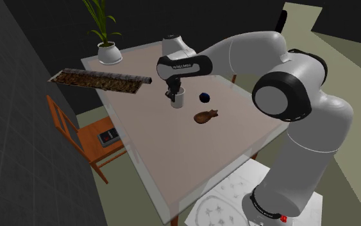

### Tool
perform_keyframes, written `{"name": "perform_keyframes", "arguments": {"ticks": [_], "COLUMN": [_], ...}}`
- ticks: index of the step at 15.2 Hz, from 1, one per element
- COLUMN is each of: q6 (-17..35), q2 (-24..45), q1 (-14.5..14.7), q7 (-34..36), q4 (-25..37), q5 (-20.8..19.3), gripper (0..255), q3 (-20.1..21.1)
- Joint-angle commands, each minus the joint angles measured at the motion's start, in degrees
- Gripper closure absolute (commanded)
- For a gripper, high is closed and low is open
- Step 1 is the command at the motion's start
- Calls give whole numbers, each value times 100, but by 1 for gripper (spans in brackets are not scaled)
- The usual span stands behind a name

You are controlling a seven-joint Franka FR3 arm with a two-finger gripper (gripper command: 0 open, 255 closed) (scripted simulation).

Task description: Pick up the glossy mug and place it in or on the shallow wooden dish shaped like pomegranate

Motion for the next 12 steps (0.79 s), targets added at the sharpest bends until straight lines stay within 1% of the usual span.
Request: {"name": "perform_keyframes", "arguments": {"ticks": [1, 6, 12], "q6": [34, 144, 148], "q2": [-245, -1018, -1844], "q1": [-72, -307, -618], "q7": [-125, -547, -1097], "q4": [-272, -1132, -1925], "q5": [-18, -112, -289], "gripper": [255, 255, 255], "q3": [-59, -279, -604]}}
